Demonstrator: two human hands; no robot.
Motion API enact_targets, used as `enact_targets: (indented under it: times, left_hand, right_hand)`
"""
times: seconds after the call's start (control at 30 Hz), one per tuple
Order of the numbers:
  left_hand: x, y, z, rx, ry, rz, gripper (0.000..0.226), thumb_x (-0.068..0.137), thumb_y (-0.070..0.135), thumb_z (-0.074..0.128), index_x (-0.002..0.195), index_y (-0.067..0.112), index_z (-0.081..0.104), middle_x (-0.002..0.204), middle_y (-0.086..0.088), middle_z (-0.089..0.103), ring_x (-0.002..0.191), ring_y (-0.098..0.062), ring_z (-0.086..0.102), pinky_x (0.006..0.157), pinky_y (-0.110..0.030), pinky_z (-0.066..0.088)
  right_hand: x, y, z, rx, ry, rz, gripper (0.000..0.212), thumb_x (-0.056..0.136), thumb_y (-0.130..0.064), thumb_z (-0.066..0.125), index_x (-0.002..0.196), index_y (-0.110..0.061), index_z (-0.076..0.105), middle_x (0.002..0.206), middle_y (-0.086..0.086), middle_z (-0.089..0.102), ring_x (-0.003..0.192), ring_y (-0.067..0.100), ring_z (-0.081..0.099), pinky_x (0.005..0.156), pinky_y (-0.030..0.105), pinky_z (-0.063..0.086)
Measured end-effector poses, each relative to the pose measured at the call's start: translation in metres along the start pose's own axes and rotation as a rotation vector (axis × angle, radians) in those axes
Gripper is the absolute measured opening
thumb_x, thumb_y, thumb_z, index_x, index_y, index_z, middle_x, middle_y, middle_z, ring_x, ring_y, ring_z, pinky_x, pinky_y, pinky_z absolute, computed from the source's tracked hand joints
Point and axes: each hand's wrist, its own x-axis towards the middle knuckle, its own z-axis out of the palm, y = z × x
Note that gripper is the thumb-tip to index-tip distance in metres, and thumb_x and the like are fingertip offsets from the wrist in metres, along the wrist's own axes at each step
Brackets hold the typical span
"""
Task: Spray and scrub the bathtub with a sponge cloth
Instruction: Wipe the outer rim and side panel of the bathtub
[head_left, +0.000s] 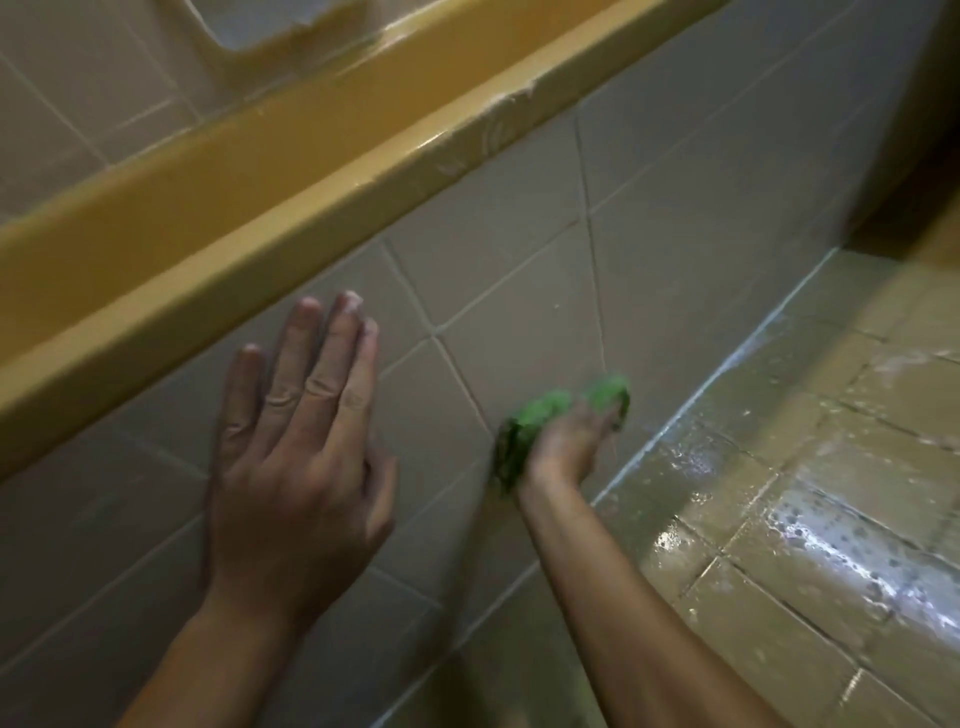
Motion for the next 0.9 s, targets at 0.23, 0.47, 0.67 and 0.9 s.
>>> enact_targets:
  times: [0.23,0.47,0.67,0.9]
  left_hand:
    - [0.017,0.011,0.001,-0.066,0.176,-0.163,0.063,0.1,0.01,0.047,0.16,0.0,0.031,0.168,-0.015,0.027,0.159,-0.026,0.016,0.13,-0.048,0.007]
    - [0.023,0.023,0.004,-0.143,0.173,-0.213,0.069,0.095,0.011,0.055,0.16,0.001,0.033,0.169,-0.014,0.025,0.159,-0.026,0.014,0.13,-0.048,0.005]
    - [0.029,0.031,0.009,-0.25,0.223,-0.245,0.072,0.093,0.01,0.055,0.16,0.002,0.033,0.168,-0.013,0.025,0.159,-0.025,0.015,0.13,-0.046,0.004]
    - [0.034,0.031,0.012,-0.288,0.249,-0.222,0.065,0.095,0.012,0.047,0.158,0.001,0.037,0.167,-0.013,0.03,0.159,-0.026,0.02,0.131,-0.044,0.003]
  right_hand:
    - [-0.114,-0.035,0.008,-0.124,-0.191,-1.122,0.062,0.101,-0.032,0.042,0.16,-0.029,0.025,0.167,0.006,0.028,0.158,0.029,0.018,0.128,0.044,0.017]
    - [-0.036,0.047,-0.015,0.221,-0.031,0.405,0.062,0.104,-0.055,0.022,0.087,-0.022,0.072,0.088,0.018,0.074,0.062,0.022,0.067,0.062,0.034,0.06]
    - [-0.083,-0.032,0.013,-0.072,-0.014,-0.333,0.066,0.096,-0.057,0.043,0.159,-0.046,0.024,0.164,0.001,0.037,0.146,0.024,0.043,0.119,0.048,0.038]
    - [-0.049,-0.025,0.006,0.148,-0.003,-0.053,0.071,0.09,-0.067,0.038,0.153,-0.033,0.039,0.15,0.011,0.052,0.125,0.038,0.059,0.108,0.05,0.048]
